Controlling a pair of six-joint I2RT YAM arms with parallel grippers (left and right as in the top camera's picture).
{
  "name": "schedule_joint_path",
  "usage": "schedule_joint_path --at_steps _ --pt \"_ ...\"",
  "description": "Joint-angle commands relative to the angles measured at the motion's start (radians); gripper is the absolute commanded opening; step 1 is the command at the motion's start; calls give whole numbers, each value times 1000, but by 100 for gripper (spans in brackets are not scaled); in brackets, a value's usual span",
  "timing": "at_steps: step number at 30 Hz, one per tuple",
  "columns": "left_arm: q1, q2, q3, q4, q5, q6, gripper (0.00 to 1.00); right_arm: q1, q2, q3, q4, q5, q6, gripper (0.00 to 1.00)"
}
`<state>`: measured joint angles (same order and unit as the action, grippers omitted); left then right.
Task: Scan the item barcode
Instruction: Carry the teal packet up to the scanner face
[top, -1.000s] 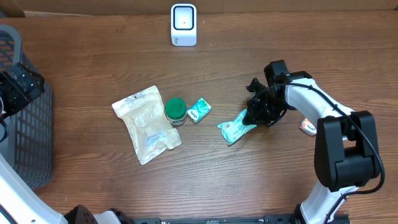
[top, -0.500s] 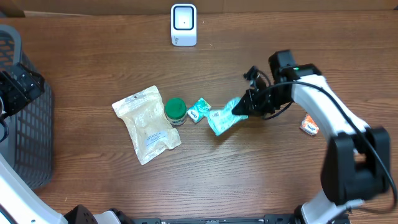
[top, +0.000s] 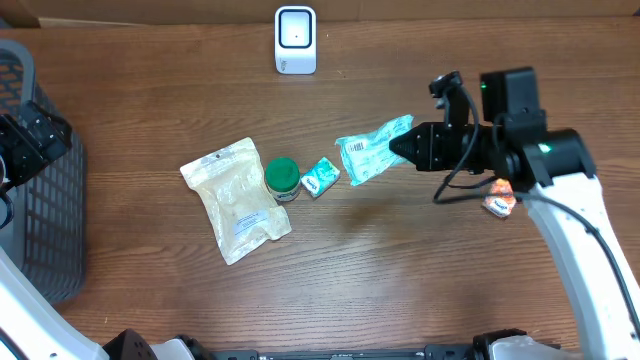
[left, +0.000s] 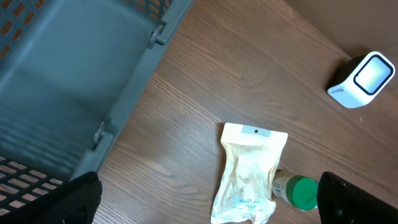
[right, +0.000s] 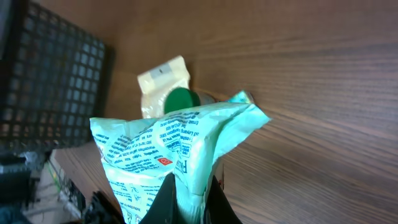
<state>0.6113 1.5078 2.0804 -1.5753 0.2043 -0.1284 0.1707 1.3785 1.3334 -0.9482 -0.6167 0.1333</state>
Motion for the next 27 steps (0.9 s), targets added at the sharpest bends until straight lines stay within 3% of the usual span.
schedule_joint_path --at_steps 1,5,10,20,22,27 --pt "3 4 9 2 -2 -10 100 -1 -79 22 10 3 79 4" --pt "3 4 9 2 -2 -10 100 0 -86 22 2 53 195 4" --pt "3 4 9 2 -2 -10 99 43 -71 56 -6 151 234 4" --pt "3 4 9 2 -2 -10 100 216 129 495 -209 586 213 4" --pt "3 4 9 2 -2 -10 100 257 196 609 -190 673 167 4" --pt "3 4 9 2 -2 -10 100 323 251 623 -1 811 62 4"
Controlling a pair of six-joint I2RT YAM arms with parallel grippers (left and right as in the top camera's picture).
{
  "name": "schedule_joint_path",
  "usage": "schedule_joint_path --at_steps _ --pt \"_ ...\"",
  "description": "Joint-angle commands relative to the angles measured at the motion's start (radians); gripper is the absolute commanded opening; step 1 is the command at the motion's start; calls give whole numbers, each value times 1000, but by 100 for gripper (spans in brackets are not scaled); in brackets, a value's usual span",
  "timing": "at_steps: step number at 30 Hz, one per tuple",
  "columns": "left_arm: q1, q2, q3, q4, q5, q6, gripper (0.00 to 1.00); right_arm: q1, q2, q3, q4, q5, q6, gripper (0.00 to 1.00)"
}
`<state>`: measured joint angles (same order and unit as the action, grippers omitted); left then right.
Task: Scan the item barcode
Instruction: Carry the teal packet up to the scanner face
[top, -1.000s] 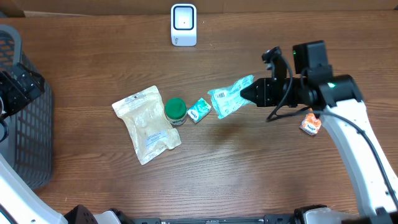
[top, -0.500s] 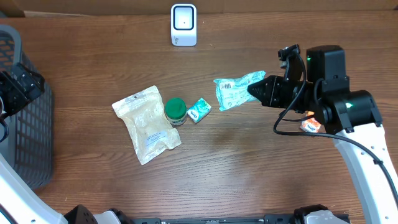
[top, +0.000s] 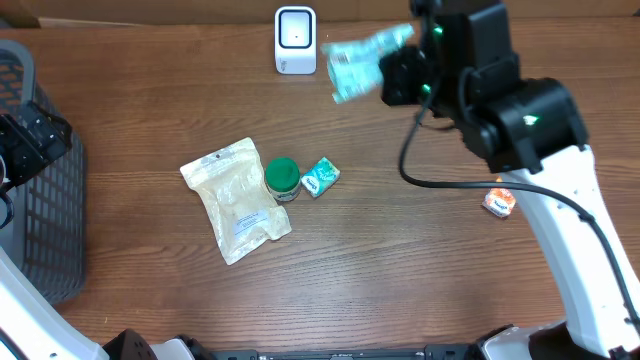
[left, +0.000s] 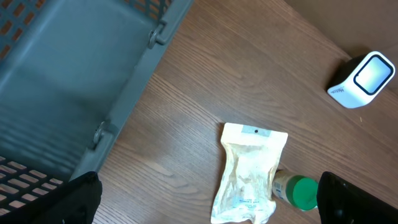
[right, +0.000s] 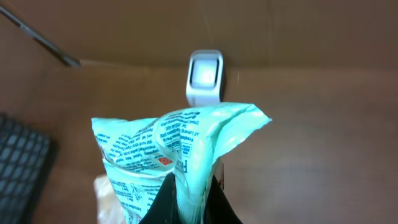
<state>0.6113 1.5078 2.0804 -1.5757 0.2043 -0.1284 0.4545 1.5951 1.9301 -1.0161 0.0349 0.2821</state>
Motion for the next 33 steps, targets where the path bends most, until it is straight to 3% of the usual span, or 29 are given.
schedule_joint_path --at_steps 1,5,13,23,33 --pt "3 4 9 2 -2 -10 100 50 48 26 100 190 -98 4" --pt "3 4 9 2 -2 -10 99 79 138 26 233 320 -136 4" --pt "3 4 9 2 -2 -10 100 79 351 26 507 537 -400 4" --pt "3 4 9 2 -2 -10 100 78 582 26 1041 530 -894 4" --pt "3 4 9 2 -2 -10 100 78 781 26 1362 401 -1258 4"
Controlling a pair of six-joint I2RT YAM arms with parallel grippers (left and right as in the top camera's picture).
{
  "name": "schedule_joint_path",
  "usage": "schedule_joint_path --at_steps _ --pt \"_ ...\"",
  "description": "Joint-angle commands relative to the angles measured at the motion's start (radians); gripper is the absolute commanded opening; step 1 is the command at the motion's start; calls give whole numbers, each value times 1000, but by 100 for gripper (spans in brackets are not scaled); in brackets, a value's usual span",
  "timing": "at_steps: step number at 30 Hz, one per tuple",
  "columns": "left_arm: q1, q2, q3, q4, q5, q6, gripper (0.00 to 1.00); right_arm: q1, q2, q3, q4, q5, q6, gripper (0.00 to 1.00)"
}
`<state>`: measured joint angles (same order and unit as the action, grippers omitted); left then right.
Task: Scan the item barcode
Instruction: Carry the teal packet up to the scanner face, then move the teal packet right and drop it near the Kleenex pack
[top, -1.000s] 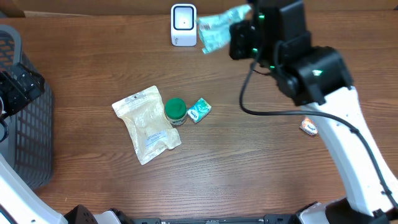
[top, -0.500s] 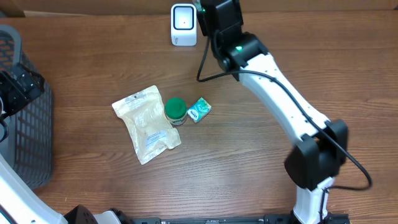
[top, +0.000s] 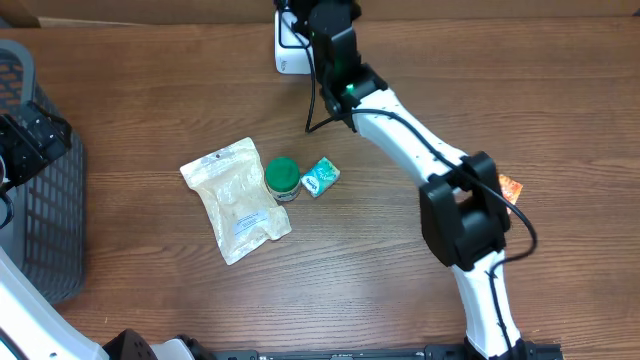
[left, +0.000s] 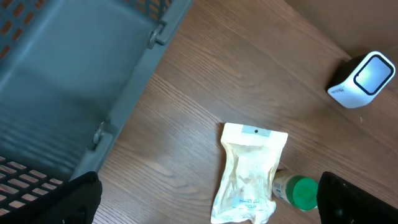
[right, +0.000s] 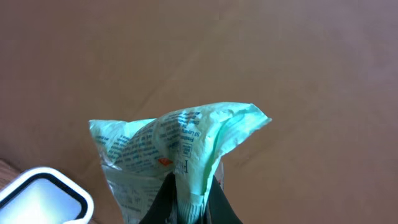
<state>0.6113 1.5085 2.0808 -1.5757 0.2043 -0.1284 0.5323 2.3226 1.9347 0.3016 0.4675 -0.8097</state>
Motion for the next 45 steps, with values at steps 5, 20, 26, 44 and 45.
schedule_joint_path --at_steps 5,20,26,44,45 --pt "3 3 9 2 -2 -10 100 0 157 22 134 -42 -286 4" --pt "3 3 9 2 -2 -10 100 -11 195 22 228 -103 -296 4" --pt "3 3 9 2 -2 -10 99 -11 195 22 237 -95 -296 4" --pt "3 3 9 2 -2 -10 100 -11 -166 22 -276 -60 15 4" --pt "3 3 9 2 -2 -10 100 -11 -197 22 -333 -56 72 4"
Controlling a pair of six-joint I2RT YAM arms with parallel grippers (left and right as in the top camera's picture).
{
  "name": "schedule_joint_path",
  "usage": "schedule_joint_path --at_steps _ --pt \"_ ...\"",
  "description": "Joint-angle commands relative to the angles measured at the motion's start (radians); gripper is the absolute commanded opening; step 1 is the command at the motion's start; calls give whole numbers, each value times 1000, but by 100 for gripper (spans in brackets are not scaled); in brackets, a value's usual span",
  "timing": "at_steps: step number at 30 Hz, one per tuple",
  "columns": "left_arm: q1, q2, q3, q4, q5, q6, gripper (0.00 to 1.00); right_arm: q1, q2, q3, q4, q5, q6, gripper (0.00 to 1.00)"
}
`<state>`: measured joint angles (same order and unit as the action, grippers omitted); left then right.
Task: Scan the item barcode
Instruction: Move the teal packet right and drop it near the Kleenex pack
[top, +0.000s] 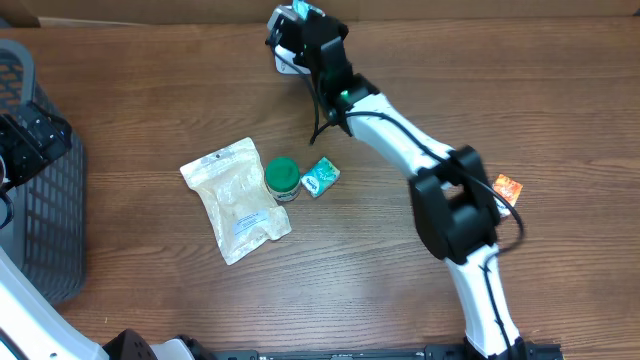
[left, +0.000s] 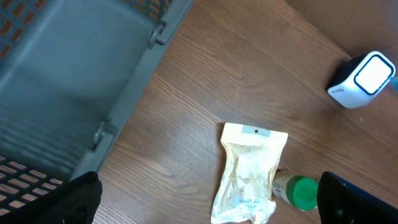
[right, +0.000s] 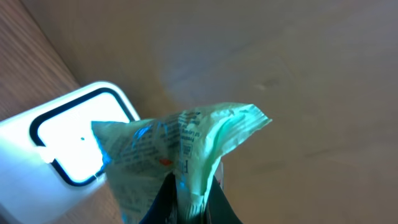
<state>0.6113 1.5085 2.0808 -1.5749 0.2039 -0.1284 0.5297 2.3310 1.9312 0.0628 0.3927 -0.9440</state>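
Observation:
A mint-green printed packet (right: 180, 146) is pinched at its lower edge by my right gripper (right: 189, 199), which is shut on it. The packet hangs right in front of the white scanner (right: 68, 143), overlapping the right side of its lit window, and bluish light shows on the packet's left edge. From overhead, the right arm reaches to the back centre of the table, with the right gripper (top: 303, 25) over the scanner (top: 284, 62). The scanner (left: 364, 78) also shows in the left wrist view. My left gripper (left: 208, 196) stays open by the basket, holding nothing.
A grey basket (top: 40, 200) stands at the left edge. A clear pouch (top: 235, 195), a green-capped bottle (top: 283, 178) and a small teal packet (top: 320, 176) lie mid-table. An orange packet (top: 505, 188) lies to the right. A cardboard wall stands behind the scanner.
My right gripper has shifted with the packet, so the scanner's window, then at the view's lower left corner, now sits large behind the packet's left side. The left arm has not moved.
My right gripper first held the packet above the table's right middle. Then it held it raised at the back, just right of the scanner. Then it was at the scanner, and now the packet overlaps the lit window. The left arm stayed still throughout.

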Motion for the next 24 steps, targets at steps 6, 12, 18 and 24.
schedule_joint_path --at_steps 6,12,18,24 --pt "3 3 9 1 -2 -10 100 -31 -426 25 -618 36 688 4" --pt "3 3 9 1 -2 -10 100 -149 -550 25 -1156 25 1275 4" --pt "3 3 9 1 -2 -10 100 -366 -541 -59 -1479 -165 1487 4" --pt "3 3 9 2 -2 -10 99 -528 -541 -289 -1394 -254 1487 4"
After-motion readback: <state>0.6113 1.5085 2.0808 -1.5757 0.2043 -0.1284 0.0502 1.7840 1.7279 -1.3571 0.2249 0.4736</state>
